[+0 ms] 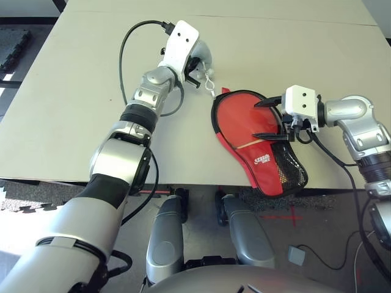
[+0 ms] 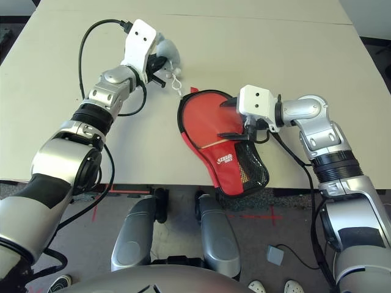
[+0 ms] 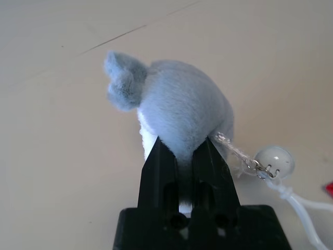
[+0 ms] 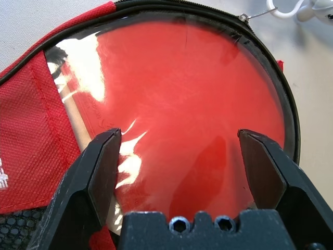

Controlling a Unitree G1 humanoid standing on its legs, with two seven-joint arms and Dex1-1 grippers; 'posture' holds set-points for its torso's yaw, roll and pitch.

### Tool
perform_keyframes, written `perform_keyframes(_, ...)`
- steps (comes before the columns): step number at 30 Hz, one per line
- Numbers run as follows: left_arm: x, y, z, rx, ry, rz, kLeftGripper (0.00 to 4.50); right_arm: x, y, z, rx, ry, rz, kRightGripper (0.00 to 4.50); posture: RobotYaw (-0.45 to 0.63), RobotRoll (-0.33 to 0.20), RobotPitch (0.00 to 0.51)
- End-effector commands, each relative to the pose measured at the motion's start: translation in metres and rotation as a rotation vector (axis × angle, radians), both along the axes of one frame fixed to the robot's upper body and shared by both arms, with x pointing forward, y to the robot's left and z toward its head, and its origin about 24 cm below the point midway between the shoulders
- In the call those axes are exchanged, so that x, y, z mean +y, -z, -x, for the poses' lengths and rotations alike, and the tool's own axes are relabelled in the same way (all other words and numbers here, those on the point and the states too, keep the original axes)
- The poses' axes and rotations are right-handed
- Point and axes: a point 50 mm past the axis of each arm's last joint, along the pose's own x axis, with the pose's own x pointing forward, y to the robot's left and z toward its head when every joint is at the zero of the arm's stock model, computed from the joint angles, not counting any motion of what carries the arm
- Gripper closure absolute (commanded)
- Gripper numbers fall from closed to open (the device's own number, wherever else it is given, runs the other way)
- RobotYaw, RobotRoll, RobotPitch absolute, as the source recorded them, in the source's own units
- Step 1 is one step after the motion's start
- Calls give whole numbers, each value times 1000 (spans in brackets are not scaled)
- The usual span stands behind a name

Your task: Store the ping-pong paddle in its case and zip it.

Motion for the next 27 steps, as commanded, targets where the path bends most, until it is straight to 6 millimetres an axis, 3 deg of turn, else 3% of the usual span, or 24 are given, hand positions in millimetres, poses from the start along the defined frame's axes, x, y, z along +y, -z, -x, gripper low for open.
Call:
perform_keyframes(1,-3,-53,-2,-202,-53,115,4481,-11,66,20,274,32,163,0,3,0,348)
perform_keyframes(12,-66,-32,14,-73,272,126,4481,-9,68,24,278,39,155,0,-4,0,350)
perform_keyframes(18,-82,-21,24,-4,445,116,4481,-10,67,26,278,46,155,0,-21,0,349)
perform_keyframes(22,-85,-19,28,12,507,107,3036,-10,68,26,278,48,153,0,-18,0,346)
perform_keyframes(27,-72,-23,26,6,508,102,1091,-8,69,26,278,46,147,0,-9,0,341)
